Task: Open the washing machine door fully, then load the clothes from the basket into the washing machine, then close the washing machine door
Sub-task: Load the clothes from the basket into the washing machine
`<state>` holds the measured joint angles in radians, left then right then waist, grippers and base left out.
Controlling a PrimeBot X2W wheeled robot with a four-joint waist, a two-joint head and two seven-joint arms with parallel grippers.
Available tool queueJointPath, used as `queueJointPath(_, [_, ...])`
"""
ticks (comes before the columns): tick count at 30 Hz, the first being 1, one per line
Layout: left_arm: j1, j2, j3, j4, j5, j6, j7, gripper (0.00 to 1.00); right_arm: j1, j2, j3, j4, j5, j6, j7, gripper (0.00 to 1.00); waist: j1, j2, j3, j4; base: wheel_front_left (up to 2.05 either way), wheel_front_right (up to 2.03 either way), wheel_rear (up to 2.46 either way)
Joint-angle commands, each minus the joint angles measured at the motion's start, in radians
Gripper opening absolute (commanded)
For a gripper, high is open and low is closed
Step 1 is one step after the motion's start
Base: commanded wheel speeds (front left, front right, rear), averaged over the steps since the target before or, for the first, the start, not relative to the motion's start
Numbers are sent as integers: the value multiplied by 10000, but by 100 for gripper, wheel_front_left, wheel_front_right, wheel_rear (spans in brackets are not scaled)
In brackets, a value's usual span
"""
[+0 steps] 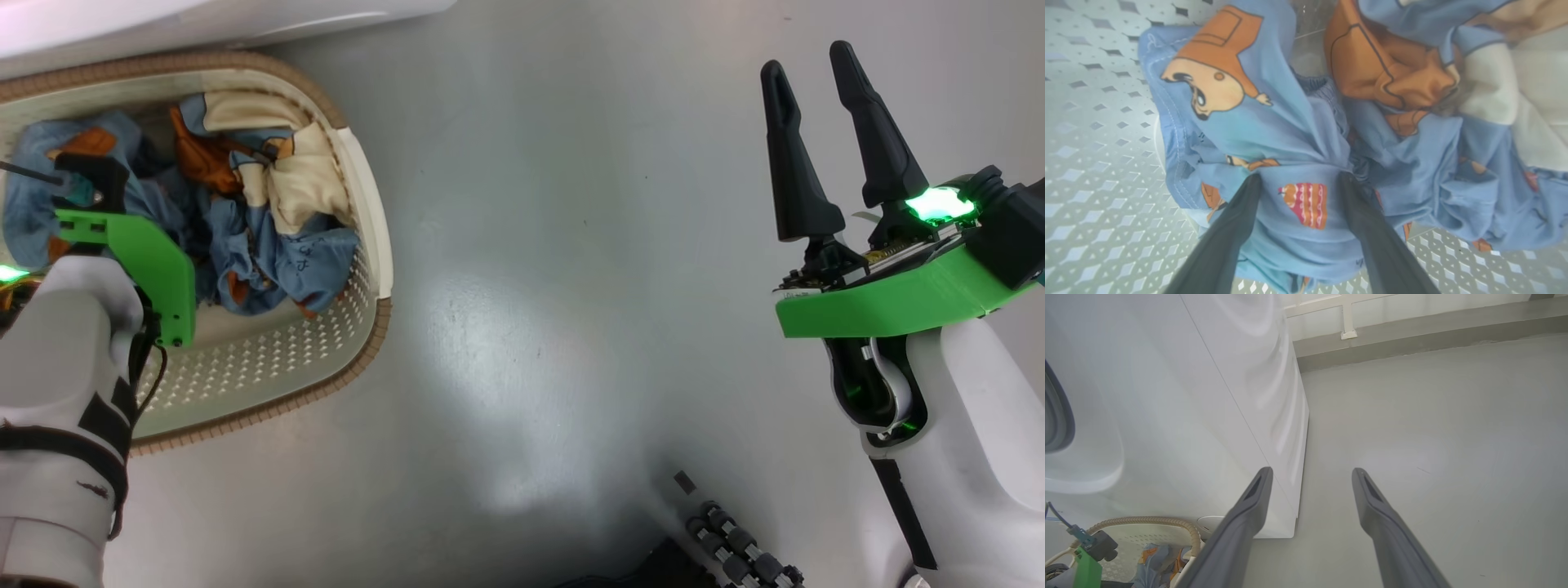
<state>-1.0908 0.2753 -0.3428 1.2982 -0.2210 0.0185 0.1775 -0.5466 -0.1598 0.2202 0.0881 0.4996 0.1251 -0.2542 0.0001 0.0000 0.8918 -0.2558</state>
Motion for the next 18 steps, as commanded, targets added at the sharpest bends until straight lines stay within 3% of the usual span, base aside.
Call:
queueJointPath(1, [65,451,124,-76,-168,12,71,88,121,-4,160,-271,-76,56,-76,100,-1,0,-30,-36,0,0,0])
queueJointPath(2, [85,459,117,-76,-186,3,105,34,124,-8,178,-281,-79,56,-76,100,-1,0,-50,-48,0,0,0])
queueJointPath(3, [100,465,117,-76,-211,-9,112,0,131,-15,192,-292,-80,56,-76,100,-1,0,-68,-60,0,0,0])
queueJointPath(12, [219,394,212,-75,-522,-52,-132,0,198,-157,161,-308,-71,56,-76,100,-1,0,-304,-11,0,0,0])
queueJointPath(18, [429,106,565,-75,-1032,-128,-882,0,252,-164,38,-270,-99,56,-76,100,-1,0,-717,241,0,0,0])
